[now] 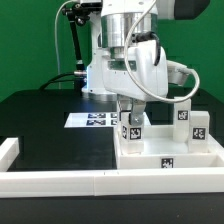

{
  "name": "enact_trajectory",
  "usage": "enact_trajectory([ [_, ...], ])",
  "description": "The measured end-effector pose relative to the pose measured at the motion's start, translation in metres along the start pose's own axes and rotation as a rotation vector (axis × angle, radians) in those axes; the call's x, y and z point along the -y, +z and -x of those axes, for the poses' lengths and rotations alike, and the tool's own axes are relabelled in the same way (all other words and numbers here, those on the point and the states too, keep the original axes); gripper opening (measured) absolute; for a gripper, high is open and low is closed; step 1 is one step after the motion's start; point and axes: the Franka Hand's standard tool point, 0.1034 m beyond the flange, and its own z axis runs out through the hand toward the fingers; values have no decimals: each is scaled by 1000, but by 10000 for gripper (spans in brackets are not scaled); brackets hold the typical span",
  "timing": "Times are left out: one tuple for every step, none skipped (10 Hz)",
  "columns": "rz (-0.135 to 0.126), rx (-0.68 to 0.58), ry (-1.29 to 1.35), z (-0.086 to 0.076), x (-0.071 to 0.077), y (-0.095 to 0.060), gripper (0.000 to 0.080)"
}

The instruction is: Assemble square table

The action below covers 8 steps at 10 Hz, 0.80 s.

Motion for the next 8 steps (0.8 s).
enact_trajectory([
  [0,0,0,0,0,0,297],
  [0,0,-18,0,0,0,495],
  [4,2,-96,-1,-1,0,495],
  [6,4,-130,-1,-1,0,621],
  [6,3,-230,-1,-1,1,642],
  [-3,1,-340,-4,0,1,642],
  [-16,-3,-392,-9,0,0,649],
  [-14,-6,-470,-8,1,0,649],
])
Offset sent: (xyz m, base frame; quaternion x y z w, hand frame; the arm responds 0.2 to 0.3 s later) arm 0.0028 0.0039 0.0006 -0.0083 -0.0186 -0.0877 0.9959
